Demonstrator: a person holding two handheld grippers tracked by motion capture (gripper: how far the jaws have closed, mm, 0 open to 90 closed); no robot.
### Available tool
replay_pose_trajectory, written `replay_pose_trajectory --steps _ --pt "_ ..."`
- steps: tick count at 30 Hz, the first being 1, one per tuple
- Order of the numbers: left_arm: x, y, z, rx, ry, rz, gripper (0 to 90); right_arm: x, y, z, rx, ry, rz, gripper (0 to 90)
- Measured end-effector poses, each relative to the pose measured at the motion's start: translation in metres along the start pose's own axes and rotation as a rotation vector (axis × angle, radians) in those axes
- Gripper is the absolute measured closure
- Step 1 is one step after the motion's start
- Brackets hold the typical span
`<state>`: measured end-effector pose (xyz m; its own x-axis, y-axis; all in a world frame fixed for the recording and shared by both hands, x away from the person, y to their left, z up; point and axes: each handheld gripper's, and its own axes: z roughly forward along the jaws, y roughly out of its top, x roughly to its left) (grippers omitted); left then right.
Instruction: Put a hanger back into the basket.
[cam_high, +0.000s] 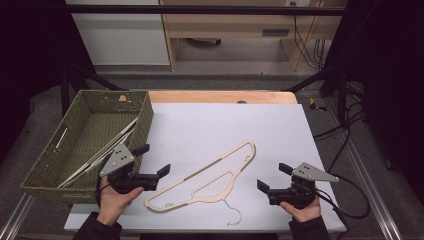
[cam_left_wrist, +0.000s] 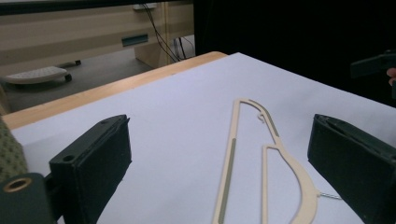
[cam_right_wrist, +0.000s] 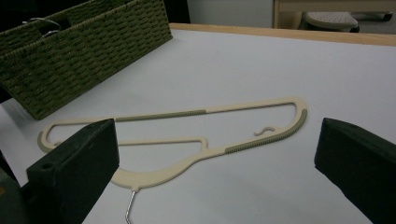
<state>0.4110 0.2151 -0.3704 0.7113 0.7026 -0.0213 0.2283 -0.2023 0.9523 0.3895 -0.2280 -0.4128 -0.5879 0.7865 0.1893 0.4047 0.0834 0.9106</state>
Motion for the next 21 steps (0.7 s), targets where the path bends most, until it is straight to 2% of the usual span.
replay_pose_trajectory --steps 2,5,9,12,16,19,21 --pt "-0.003 -0.003 0.003 0.008 -0.009 0.005 6.1 0.003 0.000 0.003 0.010 -0.008 0.000 0.6" --pt "-0.009 -0.010 0.010 0.035 -0.024 0.013 6.1 0.007 -0.001 0.004 0.026 -0.014 -0.034 1.2" --pt "-0.015 -0.018 0.018 0.057 -0.038 0.017 6.1 0.010 0.000 0.005 0.025 -0.023 -0.031 3.8" --pt "-0.021 -0.028 0.025 0.084 -0.052 0.015 6.1 0.015 -0.001 0.006 0.018 -0.030 -0.005 6.4" --pt "-0.024 -0.035 0.029 0.099 -0.061 0.020 6.2 0.020 -0.003 0.009 0.021 -0.022 -0.023 8.0" --pt "-0.024 -0.042 0.031 0.113 -0.073 0.003 6.2 0.024 -0.003 0.012 0.028 -0.023 -0.012 9.0" --pt "-0.024 -0.046 0.031 0.120 -0.075 -0.008 6.2 0.031 -0.006 0.017 0.054 -0.015 -0.022 10.2"
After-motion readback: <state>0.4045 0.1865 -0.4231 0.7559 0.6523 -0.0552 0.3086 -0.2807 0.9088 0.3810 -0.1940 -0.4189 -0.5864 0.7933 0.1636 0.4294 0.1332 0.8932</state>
